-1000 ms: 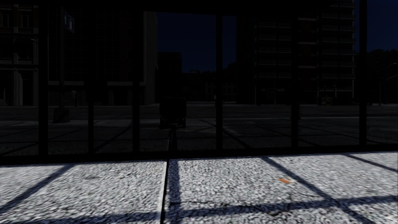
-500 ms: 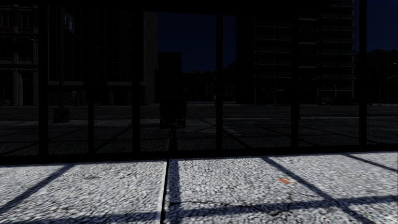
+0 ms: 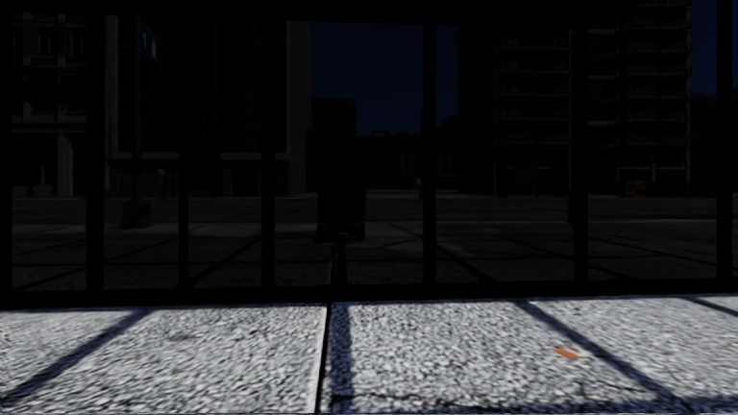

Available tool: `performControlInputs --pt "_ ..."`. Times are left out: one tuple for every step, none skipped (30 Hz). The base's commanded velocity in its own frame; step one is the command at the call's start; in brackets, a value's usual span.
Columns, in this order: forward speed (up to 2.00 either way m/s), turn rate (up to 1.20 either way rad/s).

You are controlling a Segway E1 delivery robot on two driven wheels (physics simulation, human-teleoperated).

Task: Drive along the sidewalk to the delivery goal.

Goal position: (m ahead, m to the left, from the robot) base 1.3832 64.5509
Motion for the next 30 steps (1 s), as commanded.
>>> performControlInputs --pt "0.82 0.45" --pt "0.82 0.45" --pt "0.82 0.50" --pt "0.82 0.60" --pt "0.82 0.66" --pt "0.82 0.67" --pt "0.82 0.67" --pt "0.82 0.67" --pt "0.82 0.68" --pt "0.83 0.73" --pt "0.83 0.80" --pt "0.83 0.80" --pt "0.83 0.83" --pt "0.83 0.83" --pt "0.83 0.84" --pt "0.83 0.84" --pt "0.83 0.84" --pt "0.83 0.84" --pt "0.83 0.84" --pt "0.89 0.84" --pt "0.93 0.84" --pt "0.95 0.84" --pt "0.96 0.84" --pt "0.96 0.84" --pt "0.96 0.84" --pt "0.96 0.84" --pt "0.96 0.84" --pt "0.97 0.84" --pt "0.97 0.84" --pt "0.99 0.84"
